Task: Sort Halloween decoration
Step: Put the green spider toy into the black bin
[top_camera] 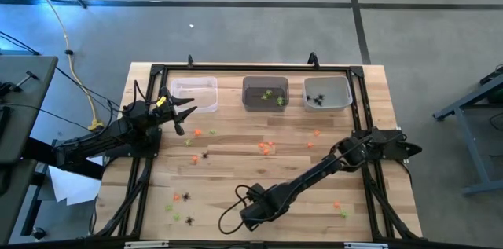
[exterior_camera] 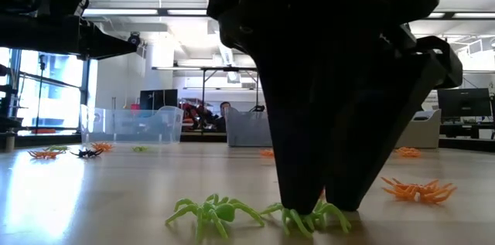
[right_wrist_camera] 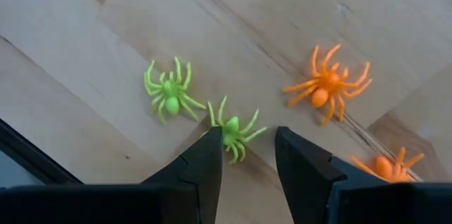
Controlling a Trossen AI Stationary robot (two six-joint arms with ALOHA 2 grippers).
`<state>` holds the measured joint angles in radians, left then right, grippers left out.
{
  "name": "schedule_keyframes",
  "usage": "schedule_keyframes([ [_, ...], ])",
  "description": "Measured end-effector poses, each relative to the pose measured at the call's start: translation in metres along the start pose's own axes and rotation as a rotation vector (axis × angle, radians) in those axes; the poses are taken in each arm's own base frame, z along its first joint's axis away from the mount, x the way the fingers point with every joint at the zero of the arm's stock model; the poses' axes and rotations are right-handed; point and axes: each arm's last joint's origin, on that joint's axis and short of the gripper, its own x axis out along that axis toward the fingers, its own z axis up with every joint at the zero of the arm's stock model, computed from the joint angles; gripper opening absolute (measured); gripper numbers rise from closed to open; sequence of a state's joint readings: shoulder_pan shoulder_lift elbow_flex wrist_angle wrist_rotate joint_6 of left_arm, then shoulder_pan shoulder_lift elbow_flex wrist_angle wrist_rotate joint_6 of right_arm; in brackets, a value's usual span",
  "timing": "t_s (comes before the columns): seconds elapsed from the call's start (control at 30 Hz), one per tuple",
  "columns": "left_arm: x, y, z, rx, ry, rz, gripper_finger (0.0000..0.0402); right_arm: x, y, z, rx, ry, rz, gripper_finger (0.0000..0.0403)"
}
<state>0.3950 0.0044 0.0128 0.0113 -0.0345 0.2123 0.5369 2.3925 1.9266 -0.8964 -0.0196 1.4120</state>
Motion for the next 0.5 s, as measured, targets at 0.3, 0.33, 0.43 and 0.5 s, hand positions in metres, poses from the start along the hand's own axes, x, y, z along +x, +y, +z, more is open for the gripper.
schedule_keyframes([
  [0.3,0.0,0.0,0.0,0.0,0.0,0.0,0.0131,0.001,-0.0037,-0.0008,-0.006,0.009,-0.036,0.0061],
  [0.33,0.0,0.0,0.0,0.0,0.0,0.0,0.0131,0.001,-0.0046,-0.001,-0.007,0.01,-0.045,0.0056],
  [0.43,0.0,0.0,0.0,0.0,0.0,0.0,0.0131,0.0009,-0.0071,-0.0014,-0.006,0.015,-0.071,0.005],
  [0.5,0.0,0.0,0.0,0.0,0.0,0.0,0.0131,0.0008,-0.0078,-0.0014,-0.006,0.017,-0.077,0.0048],
])
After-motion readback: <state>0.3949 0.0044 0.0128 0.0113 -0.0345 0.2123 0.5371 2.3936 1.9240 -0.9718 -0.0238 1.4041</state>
